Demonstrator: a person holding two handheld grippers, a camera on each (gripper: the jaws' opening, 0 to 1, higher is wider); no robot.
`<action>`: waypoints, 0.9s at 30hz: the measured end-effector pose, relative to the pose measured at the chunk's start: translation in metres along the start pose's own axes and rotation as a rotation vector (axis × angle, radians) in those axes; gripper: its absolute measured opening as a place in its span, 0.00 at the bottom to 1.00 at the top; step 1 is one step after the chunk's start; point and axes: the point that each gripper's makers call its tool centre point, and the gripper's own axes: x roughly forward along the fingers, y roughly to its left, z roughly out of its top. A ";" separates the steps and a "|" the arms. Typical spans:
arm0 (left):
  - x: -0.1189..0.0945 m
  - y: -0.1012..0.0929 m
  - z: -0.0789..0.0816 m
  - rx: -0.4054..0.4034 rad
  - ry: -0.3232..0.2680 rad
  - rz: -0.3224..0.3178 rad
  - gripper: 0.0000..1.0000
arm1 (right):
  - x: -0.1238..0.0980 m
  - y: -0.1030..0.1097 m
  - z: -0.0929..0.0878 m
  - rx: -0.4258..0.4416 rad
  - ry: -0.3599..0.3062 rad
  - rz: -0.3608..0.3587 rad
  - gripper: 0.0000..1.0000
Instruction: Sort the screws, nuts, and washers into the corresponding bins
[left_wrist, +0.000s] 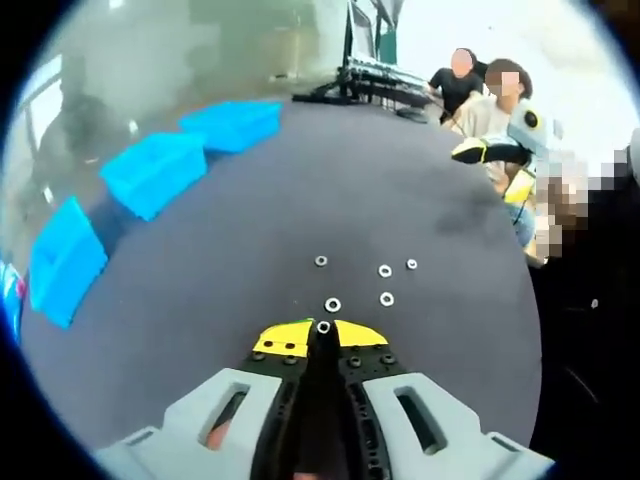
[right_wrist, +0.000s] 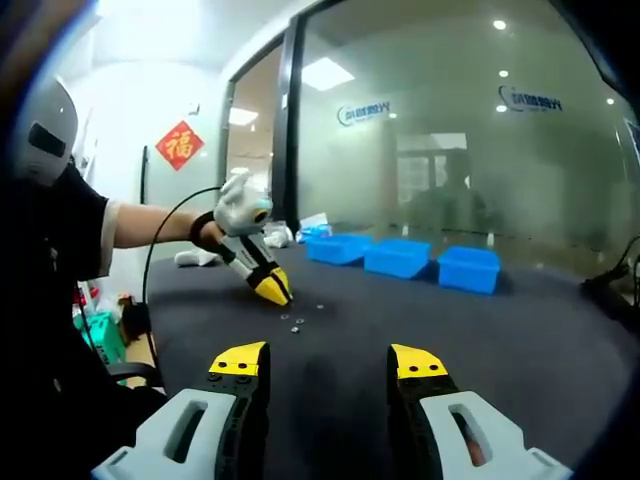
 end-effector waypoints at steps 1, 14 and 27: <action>-0.001 0.000 0.000 -0.006 -0.015 0.006 0.05 | 0.000 0.000 0.000 0.000 0.001 0.000 0.43; -0.040 0.011 0.031 -0.125 -0.311 0.166 0.04 | 0.002 0.000 0.007 0.003 -0.023 -0.014 0.43; -0.115 0.093 0.055 -0.214 -0.565 0.558 0.04 | 0.004 0.006 0.005 -0.002 -0.018 -0.001 0.43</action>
